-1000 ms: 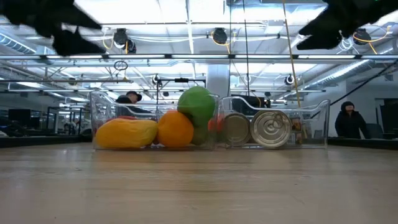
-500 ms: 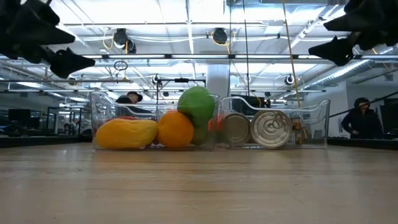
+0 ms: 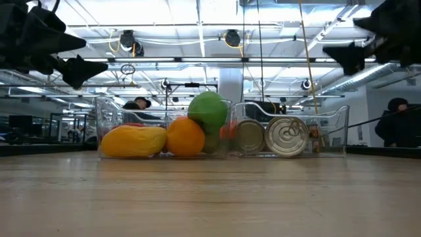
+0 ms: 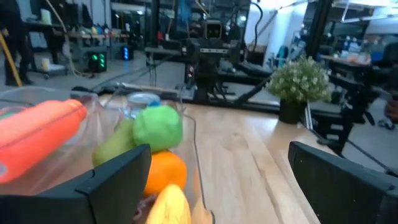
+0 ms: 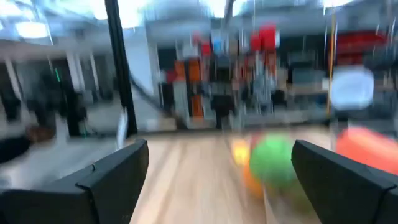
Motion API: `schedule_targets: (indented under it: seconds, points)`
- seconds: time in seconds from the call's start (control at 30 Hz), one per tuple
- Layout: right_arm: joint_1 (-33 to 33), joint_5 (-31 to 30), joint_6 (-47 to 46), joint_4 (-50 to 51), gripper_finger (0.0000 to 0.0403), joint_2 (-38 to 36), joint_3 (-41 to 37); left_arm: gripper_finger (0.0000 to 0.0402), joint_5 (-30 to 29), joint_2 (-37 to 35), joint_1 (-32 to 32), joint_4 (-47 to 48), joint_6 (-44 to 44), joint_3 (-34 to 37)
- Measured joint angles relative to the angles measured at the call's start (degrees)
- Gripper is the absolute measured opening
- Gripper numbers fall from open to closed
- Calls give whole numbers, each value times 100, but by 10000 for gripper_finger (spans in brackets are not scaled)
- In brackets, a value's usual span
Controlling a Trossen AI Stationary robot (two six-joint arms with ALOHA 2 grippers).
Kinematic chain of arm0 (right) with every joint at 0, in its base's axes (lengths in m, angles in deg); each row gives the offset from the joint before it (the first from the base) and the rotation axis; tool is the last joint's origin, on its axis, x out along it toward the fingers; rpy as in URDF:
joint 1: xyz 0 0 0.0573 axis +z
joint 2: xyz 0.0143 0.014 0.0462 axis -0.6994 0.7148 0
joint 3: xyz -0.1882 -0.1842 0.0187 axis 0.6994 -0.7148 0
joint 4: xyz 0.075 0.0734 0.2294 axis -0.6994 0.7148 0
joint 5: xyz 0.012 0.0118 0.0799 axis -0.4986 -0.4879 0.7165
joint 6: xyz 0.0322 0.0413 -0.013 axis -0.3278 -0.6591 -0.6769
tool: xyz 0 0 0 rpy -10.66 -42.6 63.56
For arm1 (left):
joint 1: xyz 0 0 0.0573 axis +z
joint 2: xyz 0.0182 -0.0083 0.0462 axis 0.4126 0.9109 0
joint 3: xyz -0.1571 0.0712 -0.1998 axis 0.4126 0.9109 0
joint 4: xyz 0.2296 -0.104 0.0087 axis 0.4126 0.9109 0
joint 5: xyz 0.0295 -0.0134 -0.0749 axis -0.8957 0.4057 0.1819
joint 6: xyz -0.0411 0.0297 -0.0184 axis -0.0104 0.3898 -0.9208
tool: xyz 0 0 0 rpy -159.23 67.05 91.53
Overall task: Pick & Place Food Item
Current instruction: Return to Home Position
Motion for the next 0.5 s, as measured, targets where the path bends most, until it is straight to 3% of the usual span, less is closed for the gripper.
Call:
schedule_targets:
  seconds: [0.17, 0.5]
  points:
    - [-13, -24, 48, 982, 375, -7, 8, 392, 56, 3, 139, -4, -9, 20]
    - [-11, 16, -8, 1086, 375, -1, -5, 392, -29, 3, 224, 13, 200, 18]
